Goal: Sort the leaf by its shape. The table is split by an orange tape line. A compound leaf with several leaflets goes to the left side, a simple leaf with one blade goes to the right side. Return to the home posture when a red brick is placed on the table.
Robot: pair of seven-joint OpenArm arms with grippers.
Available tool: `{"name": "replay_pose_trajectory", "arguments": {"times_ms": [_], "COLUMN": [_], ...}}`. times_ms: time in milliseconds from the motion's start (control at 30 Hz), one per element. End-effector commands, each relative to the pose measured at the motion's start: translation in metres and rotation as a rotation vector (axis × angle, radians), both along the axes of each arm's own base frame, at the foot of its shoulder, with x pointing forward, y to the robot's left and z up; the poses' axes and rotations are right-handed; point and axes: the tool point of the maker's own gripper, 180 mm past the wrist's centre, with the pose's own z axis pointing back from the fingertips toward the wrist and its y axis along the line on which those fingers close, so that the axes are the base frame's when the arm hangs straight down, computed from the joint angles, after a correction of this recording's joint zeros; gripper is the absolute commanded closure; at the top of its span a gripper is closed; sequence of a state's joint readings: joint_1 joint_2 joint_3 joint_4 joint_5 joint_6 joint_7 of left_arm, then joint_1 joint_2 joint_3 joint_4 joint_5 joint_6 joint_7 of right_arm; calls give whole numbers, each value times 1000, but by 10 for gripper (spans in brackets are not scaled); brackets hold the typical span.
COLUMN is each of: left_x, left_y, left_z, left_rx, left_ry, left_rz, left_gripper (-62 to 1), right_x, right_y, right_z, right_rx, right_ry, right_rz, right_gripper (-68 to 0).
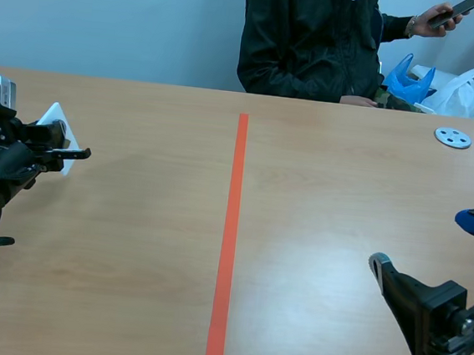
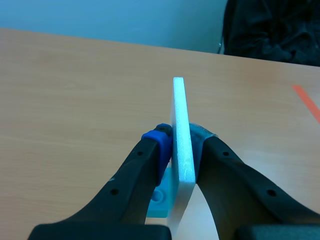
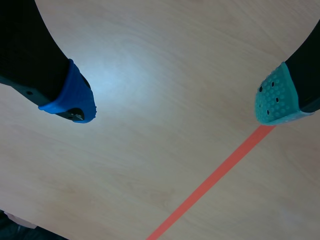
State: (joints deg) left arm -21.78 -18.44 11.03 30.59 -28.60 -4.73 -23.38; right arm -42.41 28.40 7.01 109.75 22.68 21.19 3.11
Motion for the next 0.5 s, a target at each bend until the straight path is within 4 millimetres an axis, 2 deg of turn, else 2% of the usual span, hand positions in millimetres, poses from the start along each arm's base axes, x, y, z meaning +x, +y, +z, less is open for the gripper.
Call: {"name": "replay_pose_trajectory", "arguments": {"times_ms": [0,200,467], "left_x": [7,1,-3], "left_y": [6,10,11], "left_z": [14,-3,-10], "left_rx": [4,118,117], "left_ry": [-43,5,18], "left_rz": [8,-30,-33], "left_gripper": [-40,-41,-41], "right_x": [5,5,5], "right_y": [0,0,0], "right_z": [7,7,7], "right_rx": [6,6,6], "right_ry": [-27,-27,-26], "right_rz": [3,3,3], "right_gripper": [-679,-679,-679]}}
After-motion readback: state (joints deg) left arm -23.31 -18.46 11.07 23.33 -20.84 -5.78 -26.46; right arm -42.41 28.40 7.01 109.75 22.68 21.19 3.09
